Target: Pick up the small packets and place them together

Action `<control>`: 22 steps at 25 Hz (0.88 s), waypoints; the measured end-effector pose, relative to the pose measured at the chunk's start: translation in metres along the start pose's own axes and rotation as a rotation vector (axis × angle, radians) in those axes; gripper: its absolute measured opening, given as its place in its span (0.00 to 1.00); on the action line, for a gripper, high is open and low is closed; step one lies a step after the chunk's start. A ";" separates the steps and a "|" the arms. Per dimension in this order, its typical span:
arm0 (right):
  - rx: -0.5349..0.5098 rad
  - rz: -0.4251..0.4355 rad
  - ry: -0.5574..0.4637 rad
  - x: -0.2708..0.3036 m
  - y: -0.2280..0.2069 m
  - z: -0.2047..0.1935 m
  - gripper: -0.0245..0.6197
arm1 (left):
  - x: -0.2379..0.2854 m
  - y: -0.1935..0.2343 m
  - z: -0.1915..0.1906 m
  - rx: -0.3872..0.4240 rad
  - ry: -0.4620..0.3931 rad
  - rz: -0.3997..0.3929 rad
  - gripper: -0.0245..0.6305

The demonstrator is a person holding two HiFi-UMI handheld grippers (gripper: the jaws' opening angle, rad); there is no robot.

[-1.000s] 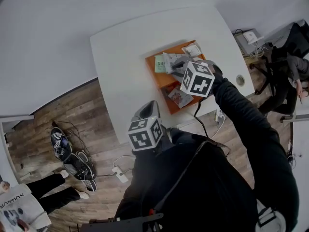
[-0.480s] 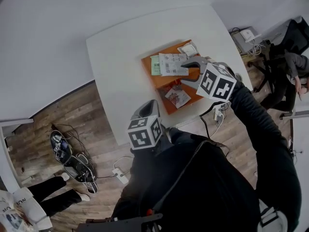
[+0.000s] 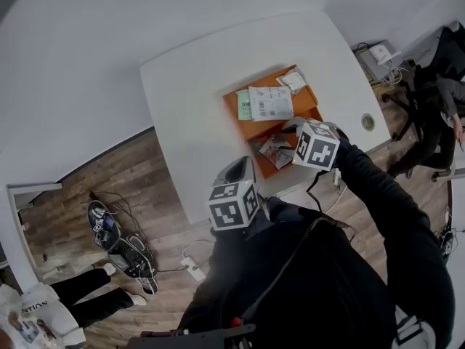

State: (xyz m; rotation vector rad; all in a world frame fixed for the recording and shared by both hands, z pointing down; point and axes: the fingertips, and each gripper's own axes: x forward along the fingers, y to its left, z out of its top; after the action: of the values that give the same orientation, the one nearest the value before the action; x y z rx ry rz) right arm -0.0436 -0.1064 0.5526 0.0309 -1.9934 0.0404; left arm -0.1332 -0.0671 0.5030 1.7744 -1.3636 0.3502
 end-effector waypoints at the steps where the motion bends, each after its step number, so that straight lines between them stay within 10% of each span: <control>1: 0.003 0.002 0.007 0.005 -0.002 0.000 0.31 | 0.000 0.001 0.000 0.000 0.001 0.003 0.04; 22: -0.041 -0.167 0.146 0.043 -0.017 -0.012 0.10 | 0.007 0.010 -0.006 -0.026 0.012 0.001 0.04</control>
State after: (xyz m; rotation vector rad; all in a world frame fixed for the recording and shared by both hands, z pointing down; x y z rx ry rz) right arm -0.0494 -0.1234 0.5969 0.1629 -1.8387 -0.1034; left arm -0.1378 -0.0670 0.5155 1.7478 -1.3542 0.3419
